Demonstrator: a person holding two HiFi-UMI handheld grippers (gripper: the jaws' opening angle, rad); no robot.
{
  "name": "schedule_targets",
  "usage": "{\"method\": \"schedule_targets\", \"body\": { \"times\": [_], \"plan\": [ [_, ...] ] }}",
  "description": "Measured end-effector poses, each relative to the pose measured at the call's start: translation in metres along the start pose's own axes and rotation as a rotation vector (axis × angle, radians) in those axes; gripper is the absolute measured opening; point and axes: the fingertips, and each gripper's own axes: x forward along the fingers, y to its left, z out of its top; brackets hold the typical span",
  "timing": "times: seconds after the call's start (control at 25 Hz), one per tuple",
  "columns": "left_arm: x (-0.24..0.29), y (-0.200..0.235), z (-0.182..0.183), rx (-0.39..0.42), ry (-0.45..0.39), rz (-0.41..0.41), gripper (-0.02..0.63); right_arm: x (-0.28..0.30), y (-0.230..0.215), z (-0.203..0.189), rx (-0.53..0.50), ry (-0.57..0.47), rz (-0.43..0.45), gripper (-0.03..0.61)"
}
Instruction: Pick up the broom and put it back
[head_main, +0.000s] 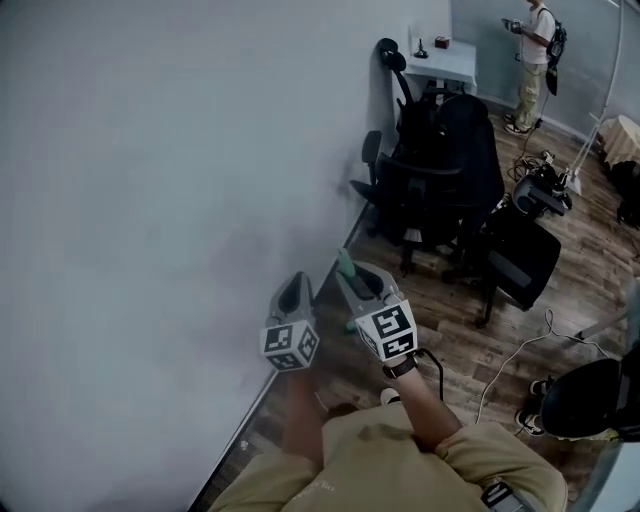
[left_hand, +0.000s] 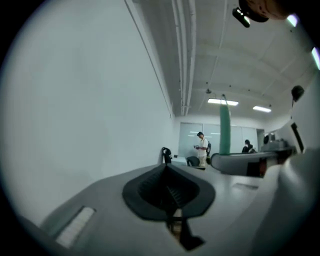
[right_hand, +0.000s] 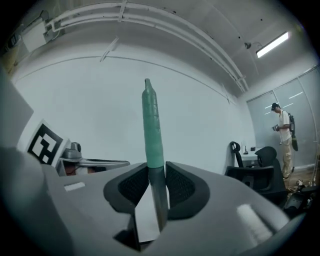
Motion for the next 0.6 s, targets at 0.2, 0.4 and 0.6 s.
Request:
{"method": "schedule_targets", "body": {
  "times": [0.2,0.4,0.6],
  "plan": [
    [-0.027,0.045,-0.020,0.009,0.048,0.152,0.002,0.034,0.006,-0.025,-0.044,0.061,0.059,0.091],
    [-0.067,0.107,-0.023,-0.023,0.035,0.314,0.002,0.069,0.055,-0.012,-0.061,0.014,0.211,0.092],
    [-0.119,0.163,-0.014,-0.057,-0.003,0.424,0.002,0.114,0.115,-0.025,-0.024,0.059,0.315,0.091]
  ]
}}
